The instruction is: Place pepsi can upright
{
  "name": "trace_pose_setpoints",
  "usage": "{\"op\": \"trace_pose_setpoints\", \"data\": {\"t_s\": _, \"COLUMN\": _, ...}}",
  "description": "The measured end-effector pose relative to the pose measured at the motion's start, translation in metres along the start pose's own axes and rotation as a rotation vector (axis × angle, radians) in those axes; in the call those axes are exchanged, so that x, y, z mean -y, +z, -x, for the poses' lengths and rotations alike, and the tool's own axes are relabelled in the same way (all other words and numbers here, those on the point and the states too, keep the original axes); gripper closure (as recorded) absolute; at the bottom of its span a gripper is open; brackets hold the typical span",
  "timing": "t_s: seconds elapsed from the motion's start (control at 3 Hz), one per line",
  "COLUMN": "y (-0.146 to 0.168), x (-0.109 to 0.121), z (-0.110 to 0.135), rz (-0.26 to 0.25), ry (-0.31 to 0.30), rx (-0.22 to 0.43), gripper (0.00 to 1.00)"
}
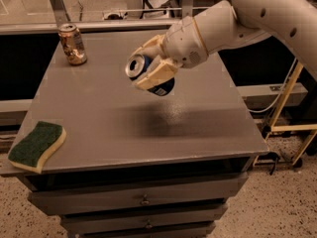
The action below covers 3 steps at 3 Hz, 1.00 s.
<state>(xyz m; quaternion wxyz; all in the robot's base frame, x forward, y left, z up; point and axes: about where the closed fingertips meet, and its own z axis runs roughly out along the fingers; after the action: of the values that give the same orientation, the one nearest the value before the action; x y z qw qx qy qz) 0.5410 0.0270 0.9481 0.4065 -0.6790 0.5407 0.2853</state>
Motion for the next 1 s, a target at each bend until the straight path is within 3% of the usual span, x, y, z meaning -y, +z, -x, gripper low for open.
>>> {"op": "trace_pose_setpoints", "data": {"t_s": 0.33, "y": -0.017, "x": 0.017, "z": 0.02, "rz": -0.021, "ry": -0.007, "rx": 0.146, "gripper": 1.0}}
{"op": "trace_pose_setpoints", "data": {"t_s": 0.67, "y": -0.025, "x": 0.031, "z": 0.017, "rz": -0.046, "ry": 0.038, "rx": 0.353, "gripper": 1.0}}
{"op": "trace_pose_setpoints", "data": {"t_s": 1.0, "y": -0.033, "x": 0.038, "z": 0.005, "rz": -0.068, "ry": 0.121, "rx": 0.501, "gripper": 1.0}}
